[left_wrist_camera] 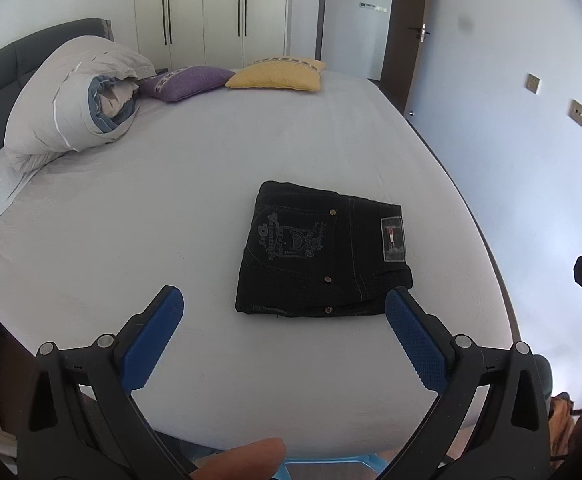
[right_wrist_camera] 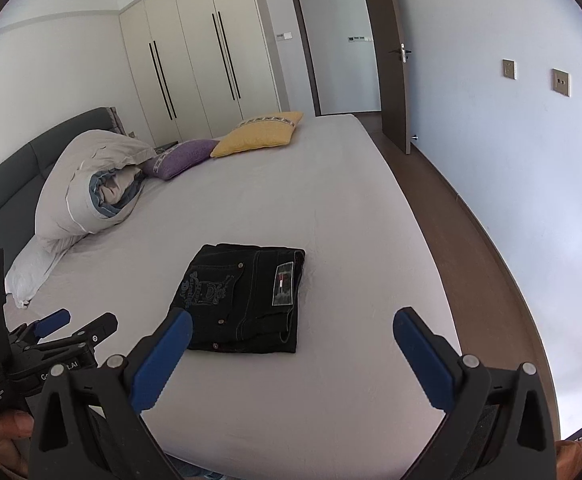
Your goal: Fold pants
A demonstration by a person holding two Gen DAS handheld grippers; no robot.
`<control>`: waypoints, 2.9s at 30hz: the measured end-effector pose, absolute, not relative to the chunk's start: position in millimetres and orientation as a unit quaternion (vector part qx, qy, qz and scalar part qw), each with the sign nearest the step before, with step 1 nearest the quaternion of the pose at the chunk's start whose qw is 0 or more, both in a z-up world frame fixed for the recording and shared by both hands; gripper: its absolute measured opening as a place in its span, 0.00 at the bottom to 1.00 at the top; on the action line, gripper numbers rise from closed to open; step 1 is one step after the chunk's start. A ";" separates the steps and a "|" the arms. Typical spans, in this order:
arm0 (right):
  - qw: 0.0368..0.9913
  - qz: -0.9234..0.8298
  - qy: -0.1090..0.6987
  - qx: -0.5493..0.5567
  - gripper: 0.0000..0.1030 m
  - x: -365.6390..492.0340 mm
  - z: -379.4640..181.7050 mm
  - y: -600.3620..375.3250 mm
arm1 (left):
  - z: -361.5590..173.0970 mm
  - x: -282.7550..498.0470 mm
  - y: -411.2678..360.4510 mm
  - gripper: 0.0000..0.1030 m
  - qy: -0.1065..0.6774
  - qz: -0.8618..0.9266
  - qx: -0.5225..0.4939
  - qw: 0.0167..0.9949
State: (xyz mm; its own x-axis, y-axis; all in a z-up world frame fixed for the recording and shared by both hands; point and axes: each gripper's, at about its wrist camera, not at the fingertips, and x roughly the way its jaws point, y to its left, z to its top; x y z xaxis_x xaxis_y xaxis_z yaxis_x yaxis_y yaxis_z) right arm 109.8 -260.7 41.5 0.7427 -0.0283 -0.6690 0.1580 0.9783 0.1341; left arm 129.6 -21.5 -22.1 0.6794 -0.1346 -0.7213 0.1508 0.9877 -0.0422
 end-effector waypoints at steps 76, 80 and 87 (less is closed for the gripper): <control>0.903 -0.040 0.420 0.081 1.00 128.2 -1.1 -256.3 | -65.5 145.7 -28.9 1.00 0.432 -0.076 0.025 0.898; 0.903 -0.040 0.420 0.081 1.00 128.1 -1.4 -256.0 | -65.8 145.8 -29.1 1.00 0.432 -0.076 0.024 0.898; 0.902 -0.037 0.422 0.082 1.00 127.1 -2.5 -256.5 | -68.2 145.4 -28.0 1.00 0.434 -0.074 0.023 0.897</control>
State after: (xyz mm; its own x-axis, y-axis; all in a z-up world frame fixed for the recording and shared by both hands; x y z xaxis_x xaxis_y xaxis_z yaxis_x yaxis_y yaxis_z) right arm 127.1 -256.5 -2.5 0.6402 0.0019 -0.7682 0.1359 0.9839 0.1157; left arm 145.4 -28.0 -68.2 0.6118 -0.1139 -0.7828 0.1533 0.9879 -0.0239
